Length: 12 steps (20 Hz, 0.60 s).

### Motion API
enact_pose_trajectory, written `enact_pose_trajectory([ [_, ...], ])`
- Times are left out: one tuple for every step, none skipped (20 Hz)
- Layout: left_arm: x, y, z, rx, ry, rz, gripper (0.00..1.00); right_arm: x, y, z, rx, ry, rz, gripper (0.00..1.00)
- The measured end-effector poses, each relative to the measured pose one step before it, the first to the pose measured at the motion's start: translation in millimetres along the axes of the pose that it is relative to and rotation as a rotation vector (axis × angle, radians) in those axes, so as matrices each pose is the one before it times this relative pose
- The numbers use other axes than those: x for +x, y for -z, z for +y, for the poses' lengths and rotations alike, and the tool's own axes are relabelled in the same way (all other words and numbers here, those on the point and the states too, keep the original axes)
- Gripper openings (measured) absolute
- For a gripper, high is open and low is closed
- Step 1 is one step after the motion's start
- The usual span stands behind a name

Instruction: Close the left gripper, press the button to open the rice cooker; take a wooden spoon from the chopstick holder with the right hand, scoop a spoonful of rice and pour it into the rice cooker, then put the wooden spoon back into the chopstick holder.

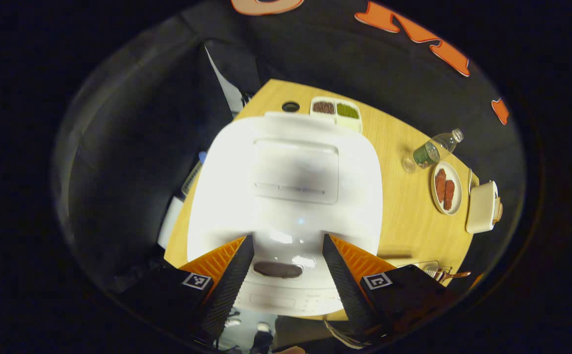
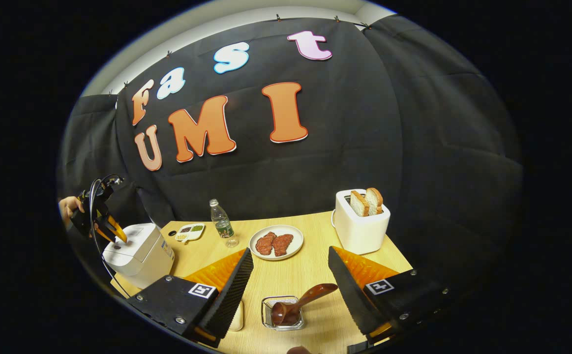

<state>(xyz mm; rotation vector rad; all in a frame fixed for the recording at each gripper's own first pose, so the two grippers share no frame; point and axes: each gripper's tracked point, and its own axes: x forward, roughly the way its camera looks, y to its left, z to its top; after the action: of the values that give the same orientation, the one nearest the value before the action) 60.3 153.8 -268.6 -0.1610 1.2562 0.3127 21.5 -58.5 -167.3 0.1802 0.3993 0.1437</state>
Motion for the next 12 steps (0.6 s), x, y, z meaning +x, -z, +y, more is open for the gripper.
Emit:
enact_pose_trajectory([
  [-4.03,-10.9,4.44,0.00136,-0.02113,-0.06668,0.95,0.02,0.28,1.76,0.00006,-0.00926,0.00388,0.95],
  [-5.13,-8.28,2.82,-0.01062,0.00202,-0.05578,0.96,1.06,-1.2,1.61,-0.00198,-0.00624,0.00084,0.95],
  [-7.49,-7.59,2.44,-0.01212,-0.00149,-0.04298,0.94,0.33,-0.42,0.57,-0.00528,-0.00424,-0.00066,0.95],
  [-8.37,-15.0,1.52,0.00335,0.00731,-0.09788,0.94,0.49,-2.65,-0.25,-0.00693,0.0004,-0.00555,0.95],
  [-13.4,-16.35,1.0,0.00828,0.00739,-0.09993,0.94,-0.78,-4.53,1.68,-0.00675,-0.00424,-0.01249,0.95],
  [-17.65,-17.37,-3.68,-0.00655,0.02837,-0.11685,0.94,-0.27,-6.44,1.2,-0.00673,0.00182,-0.01534,0.95],
  [-21.36,-21.14,-7.36,-0.00117,0.02638,-0.10771,0.94,-0.74,-7.45,1.3,-0.0081,0.00118,-0.01882,0.95],
  [-20.51,-21.65,-3.28,0.0008,0.01323,-0.12333,0.94,-0.97,-9.1,2.26,-0.01386,0.00489,-0.02606,0.95],
  [-18.63,-21.36,-5.57,0.00711,0.01623,-0.11021,0.96,-0.76,-13.06,2.08,-0.01788,0.0055,-0.03641,0.95],
  [-20.31,-21.24,-7.41,0.0115,0.00997,-0.09915,0.95,-0.32,-13.82,3.24,-0.01996,0.0047,-0.03888,0.95],
  [-16.84,-17.84,-7.95,0.00982,0.01104,-0.08318,0.95,-0.43,-13.91,4.02,-0.02024,0.00095,-0.03936,0.95],
  [-15.98,-13.18,-10.17,0.00803,0.01466,-0.06573,0.95,0.79,-13.32,5.18,-0.01979,-0.00354,-0.03768,0.95],
])
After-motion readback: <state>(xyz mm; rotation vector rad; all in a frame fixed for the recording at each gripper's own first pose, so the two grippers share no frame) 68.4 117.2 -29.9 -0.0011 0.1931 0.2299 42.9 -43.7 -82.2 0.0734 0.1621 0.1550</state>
